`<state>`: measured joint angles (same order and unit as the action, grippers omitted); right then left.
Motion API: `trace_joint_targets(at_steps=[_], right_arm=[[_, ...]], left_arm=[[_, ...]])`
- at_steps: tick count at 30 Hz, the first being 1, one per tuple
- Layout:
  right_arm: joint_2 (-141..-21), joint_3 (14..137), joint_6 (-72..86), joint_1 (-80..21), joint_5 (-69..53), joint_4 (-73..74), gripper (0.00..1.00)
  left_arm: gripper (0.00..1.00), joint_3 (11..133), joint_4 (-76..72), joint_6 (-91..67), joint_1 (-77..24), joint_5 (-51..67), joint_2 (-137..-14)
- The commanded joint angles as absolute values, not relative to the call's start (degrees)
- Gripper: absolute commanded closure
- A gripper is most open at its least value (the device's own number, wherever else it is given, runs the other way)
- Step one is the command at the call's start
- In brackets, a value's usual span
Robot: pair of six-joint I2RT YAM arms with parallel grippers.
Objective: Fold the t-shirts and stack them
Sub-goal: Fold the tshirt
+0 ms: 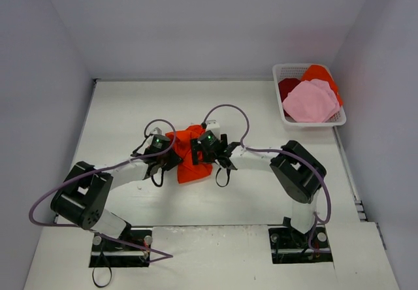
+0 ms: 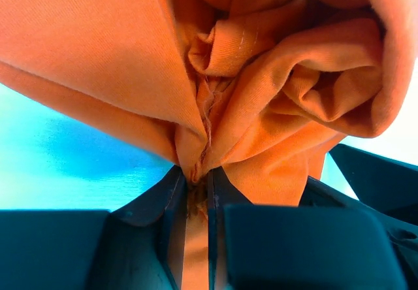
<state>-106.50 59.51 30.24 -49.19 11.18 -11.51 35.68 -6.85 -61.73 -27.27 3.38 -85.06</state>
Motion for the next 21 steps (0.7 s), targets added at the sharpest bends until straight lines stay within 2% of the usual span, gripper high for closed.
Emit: trace_joint_targets(at_steps=[1, 11, 21], right_arm=[[-105.9, 60.6, 31.4, -49.7, 12.5, -13.1, 0.0], [-98.4, 56.0, 30.6, -49.0, 15.4, -11.0, 0.0], [-79.4, 50.8, 31.1, -48.3, 19.4, -2.6, 0.0]], left_arm=[[1.0, 35.9, -5.7, -60.1, -27.3, 2.5, -82.7], [1.0, 40.0, -0.9, -57.0, -25.4, -0.2, -82.7], [1.0, 46.6, -3.1, -56.1, -19.3, 4.1, -90.0]])
